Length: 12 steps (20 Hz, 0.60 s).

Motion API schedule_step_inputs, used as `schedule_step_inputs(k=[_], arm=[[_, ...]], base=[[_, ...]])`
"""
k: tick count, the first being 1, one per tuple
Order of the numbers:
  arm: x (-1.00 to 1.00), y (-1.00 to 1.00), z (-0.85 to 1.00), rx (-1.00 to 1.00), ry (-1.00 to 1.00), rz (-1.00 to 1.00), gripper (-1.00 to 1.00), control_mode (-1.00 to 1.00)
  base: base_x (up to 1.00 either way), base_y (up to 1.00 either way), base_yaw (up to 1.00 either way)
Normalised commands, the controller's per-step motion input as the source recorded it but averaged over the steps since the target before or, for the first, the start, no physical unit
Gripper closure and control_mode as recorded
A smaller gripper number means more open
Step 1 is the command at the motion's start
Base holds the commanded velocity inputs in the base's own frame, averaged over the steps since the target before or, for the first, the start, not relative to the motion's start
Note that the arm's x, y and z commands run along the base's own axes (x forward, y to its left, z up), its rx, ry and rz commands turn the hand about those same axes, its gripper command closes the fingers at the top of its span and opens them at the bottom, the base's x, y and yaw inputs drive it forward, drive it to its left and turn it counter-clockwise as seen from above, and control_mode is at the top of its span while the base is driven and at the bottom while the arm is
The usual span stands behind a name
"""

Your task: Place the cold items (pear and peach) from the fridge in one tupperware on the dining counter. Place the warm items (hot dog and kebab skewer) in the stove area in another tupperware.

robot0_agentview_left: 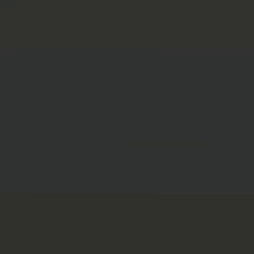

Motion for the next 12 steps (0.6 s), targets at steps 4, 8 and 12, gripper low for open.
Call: schedule_step_inputs(k=[4, 8, 12], arm=[[-0.10, 0.03, -0.01, -0.04, 0.00, -0.06, -1.00, -1.00], [0.00, 0.00, 0.00, 0.00, 0.00, 0.00, -1.00, -1.00], [0.00, 0.00, 0.00, 0.00, 0.00, 0.00, -1.00, 1.00]], base=[[0.00, 0.00, 0.00], [0.00, 0.00, 0.00], [0.00, 0.07, 0.00]])
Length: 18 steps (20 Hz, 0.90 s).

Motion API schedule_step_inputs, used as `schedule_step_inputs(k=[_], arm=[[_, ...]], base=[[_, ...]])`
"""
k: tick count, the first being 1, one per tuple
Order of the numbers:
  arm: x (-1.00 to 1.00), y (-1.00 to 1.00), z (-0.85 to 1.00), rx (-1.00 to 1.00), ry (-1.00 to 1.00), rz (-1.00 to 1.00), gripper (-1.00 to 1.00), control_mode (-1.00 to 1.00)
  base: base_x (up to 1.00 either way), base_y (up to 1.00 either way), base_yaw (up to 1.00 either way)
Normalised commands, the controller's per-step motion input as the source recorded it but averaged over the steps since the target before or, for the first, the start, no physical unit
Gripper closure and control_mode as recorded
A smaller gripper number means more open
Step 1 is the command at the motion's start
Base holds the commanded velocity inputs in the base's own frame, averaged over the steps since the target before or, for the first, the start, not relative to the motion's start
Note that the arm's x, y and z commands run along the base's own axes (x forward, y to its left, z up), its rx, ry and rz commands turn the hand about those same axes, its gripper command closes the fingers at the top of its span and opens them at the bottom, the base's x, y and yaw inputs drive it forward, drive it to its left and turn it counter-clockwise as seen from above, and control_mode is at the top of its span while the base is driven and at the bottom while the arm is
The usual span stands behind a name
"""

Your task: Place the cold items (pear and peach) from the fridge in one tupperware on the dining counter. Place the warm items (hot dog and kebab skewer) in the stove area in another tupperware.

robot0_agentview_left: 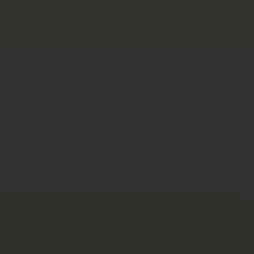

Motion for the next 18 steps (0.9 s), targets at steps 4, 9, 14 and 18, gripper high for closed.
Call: schedule_step_inputs(k=[4, 9, 14, 18], arm=[[0.00, 0.00, 0.00, 0.00, 0.00, 0.00, -1.00, 1.00], [0.00, 0.00, 0.00, 0.00, 0.00, 0.00, -1.00, 1.00], [0.00, 0.00, 0.00, 0.00, 0.00, 0.00, -1.00, 1.00], [0.00, 0.00, 0.00, 0.00, 0.00, 0.00, -1.00, 1.00]], base=[[-0.08, 0.76, 0.00], [-0.07, 1.00, -0.07], [-0.17, 1.00, -0.08], [-0.17, 1.00, -0.06]])
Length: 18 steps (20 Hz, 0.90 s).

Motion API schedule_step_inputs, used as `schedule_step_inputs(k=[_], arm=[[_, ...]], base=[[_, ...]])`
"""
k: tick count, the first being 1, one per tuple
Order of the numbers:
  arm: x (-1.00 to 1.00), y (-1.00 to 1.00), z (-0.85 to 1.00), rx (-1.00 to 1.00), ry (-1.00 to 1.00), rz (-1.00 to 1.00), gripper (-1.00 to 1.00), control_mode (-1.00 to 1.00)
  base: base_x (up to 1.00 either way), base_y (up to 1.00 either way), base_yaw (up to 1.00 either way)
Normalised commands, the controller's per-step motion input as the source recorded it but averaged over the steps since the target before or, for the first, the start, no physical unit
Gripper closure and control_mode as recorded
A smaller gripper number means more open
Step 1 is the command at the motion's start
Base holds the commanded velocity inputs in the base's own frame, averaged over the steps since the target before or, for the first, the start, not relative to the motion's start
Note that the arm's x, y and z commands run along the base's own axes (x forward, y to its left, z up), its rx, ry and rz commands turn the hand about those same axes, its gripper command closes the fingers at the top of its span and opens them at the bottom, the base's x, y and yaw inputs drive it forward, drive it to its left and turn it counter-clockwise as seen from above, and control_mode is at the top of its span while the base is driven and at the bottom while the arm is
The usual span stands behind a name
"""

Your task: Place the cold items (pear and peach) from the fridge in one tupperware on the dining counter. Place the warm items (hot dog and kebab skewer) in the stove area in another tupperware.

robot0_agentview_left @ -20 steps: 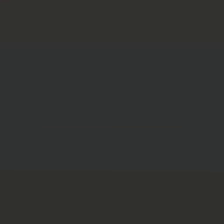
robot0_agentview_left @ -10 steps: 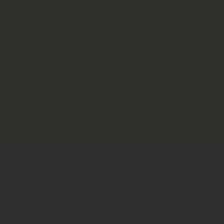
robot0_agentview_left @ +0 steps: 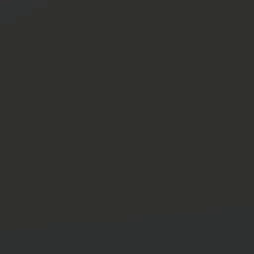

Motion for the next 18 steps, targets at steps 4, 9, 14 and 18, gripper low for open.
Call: schedule_step_inputs(k=[4, 9, 14, 18], arm=[[0.00, 0.00, 0.00, 0.00, 0.00, 0.00, -1.00, 1.00], [0.00, 0.00, 0.00, 0.00, 0.00, 0.00, -1.00, 1.00], [0.00, 0.00, 0.00, 0.00, 0.00, 0.00, -1.00, 1.00], [0.00, 0.00, 0.00, 0.00, 0.00, 0.00, -1.00, 1.00]], base=[[-0.24, 1.00, -0.01], [-0.06, 1.00, 0.00], [-0.02, 0.98, 0.00], [0.29, 0.92, -0.19]])
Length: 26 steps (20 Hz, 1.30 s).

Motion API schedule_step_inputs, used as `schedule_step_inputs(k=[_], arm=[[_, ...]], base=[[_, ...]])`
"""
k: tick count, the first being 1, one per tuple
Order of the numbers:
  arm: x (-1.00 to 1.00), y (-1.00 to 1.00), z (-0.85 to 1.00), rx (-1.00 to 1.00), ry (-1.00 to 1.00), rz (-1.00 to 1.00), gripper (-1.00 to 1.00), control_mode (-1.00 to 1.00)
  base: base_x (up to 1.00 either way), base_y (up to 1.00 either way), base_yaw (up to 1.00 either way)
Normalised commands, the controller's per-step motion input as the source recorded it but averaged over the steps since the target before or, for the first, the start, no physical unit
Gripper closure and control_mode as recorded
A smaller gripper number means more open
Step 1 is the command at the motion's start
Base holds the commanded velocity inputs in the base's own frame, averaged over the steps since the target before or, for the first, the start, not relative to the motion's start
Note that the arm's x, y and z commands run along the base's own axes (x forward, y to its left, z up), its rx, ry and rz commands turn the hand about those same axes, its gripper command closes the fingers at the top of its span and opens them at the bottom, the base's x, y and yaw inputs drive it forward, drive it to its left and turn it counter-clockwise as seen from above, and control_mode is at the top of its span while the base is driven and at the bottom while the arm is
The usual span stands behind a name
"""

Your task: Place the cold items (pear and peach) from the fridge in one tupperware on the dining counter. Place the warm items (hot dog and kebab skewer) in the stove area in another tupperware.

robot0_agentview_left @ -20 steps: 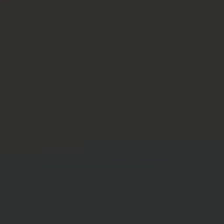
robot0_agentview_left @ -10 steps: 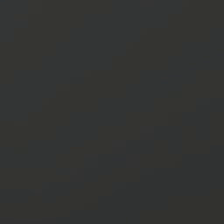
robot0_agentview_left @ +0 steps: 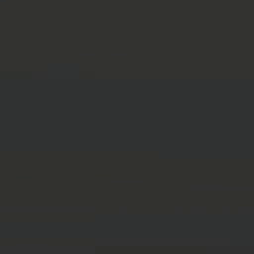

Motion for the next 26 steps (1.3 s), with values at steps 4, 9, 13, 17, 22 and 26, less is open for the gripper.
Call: schedule_step_inputs(k=[4, 9, 13, 17, 22, 26], arm=[[0.00, 0.00, 0.00, 0.00, 0.00, 0.00, -1.00, 1.00], [0.00, 0.00, 0.00, 0.00, 0.00, 0.00, -1.00, 1.00], [0.00, 0.00, 0.00, 0.00, 0.00, 0.00, -1.00, 1.00], [0.00, 0.00, 0.00, 0.00, 0.00, 0.00, -1.00, 1.00], [0.00, 0.00, 0.00, 0.00, 0.00, 0.00, -1.00, 1.00], [0.00, 0.00, 0.00, 0.00, 0.00, 0.00, -1.00, 1.00]], base=[[0.70, 0.81, -0.31], [0.85, 0.92, -0.57], [0.83, 0.85, -0.64], [0.68, 0.96, -0.59], [0.76, 1.00, -0.54], [0.81, 1.00, -0.45]])
